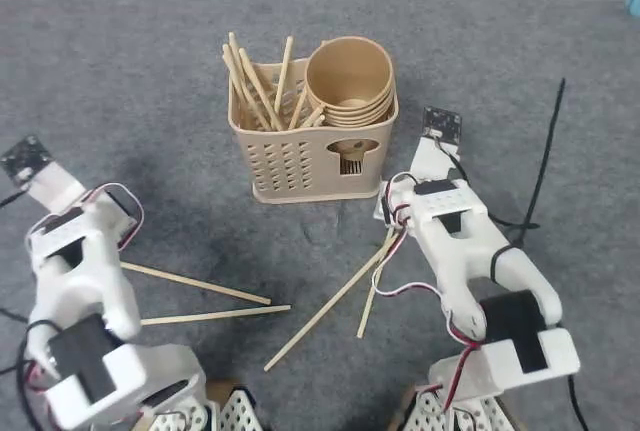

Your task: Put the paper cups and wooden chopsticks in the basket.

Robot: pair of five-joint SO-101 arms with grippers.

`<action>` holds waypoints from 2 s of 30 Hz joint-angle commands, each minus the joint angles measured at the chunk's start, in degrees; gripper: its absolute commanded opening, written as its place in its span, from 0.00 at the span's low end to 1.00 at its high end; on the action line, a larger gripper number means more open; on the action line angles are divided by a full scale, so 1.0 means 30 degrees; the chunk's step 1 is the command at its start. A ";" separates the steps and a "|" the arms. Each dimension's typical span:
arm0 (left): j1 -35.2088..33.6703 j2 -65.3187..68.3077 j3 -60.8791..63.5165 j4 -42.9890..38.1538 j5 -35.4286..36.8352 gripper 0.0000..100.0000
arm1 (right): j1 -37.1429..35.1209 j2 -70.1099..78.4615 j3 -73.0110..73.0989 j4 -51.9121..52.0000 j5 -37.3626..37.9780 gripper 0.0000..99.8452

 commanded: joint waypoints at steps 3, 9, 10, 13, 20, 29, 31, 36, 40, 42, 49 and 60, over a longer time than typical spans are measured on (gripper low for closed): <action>-0.0059 -0.0088 -0.0806 0.0117 0.0176 0.02 | 0.0396 -0.2300 -0.0469 0.2593 -0.0234 0.01; -0.0059 -0.0059 -0.0806 0.0117 0.0176 0.02 | 0.2125 -0.6608 -0.0469 0.4615 -0.0147 0.01; -0.0059 -0.0059 -0.0806 0.0117 0.0176 0.02 | 0.2505 -0.7516 -0.0469 0.4615 -0.0147 0.01; -0.0059 -0.0059 -0.0806 0.0117 0.0176 0.02 | 0.3736 -1.0505 -0.0498 0.4498 -0.0147 0.01; -0.0029 -0.0059 -0.0777 0.0117 0.0176 0.02 | 0.4000 -1.8799 -0.0586 0.4264 -0.0147 0.01; -0.0029 -0.0059 -0.0747 0.0088 0.0176 0.02 | -0.0747 -2.6330 0.1172 -0.4440 0.2374 0.01; -0.0029 -0.0059 -0.0747 0.0088 0.0176 0.02 | -0.2154 -2.6505 0.1817 -0.7253 0.3487 0.01; 0.0117 -0.0059 -0.0747 0.0088 0.0176 0.02 | -0.4205 -2.4337 0.1612 -1.1971 0.5158 0.01; 0.0322 0.0000 -0.0718 0.0088 0.0147 0.01 | -0.5055 -1.9971 -0.0440 -1.4374 0.7092 0.01; 0.0293 0.0000 -0.0718 0.0059 0.0147 0.01 | -0.5114 -1.7275 -0.2081 -1.5253 0.7560 0.01; 0.0293 0.0000 -0.0718 0.0029 0.0147 0.01 | -0.5114 -0.9070 -0.7297 -1.5751 0.7648 0.01; 0.0293 0.0029 -0.0777 0.0029 0.0147 0.01 | -0.5172 -0.7048 -0.8440 -0.8982 0.7560 0.11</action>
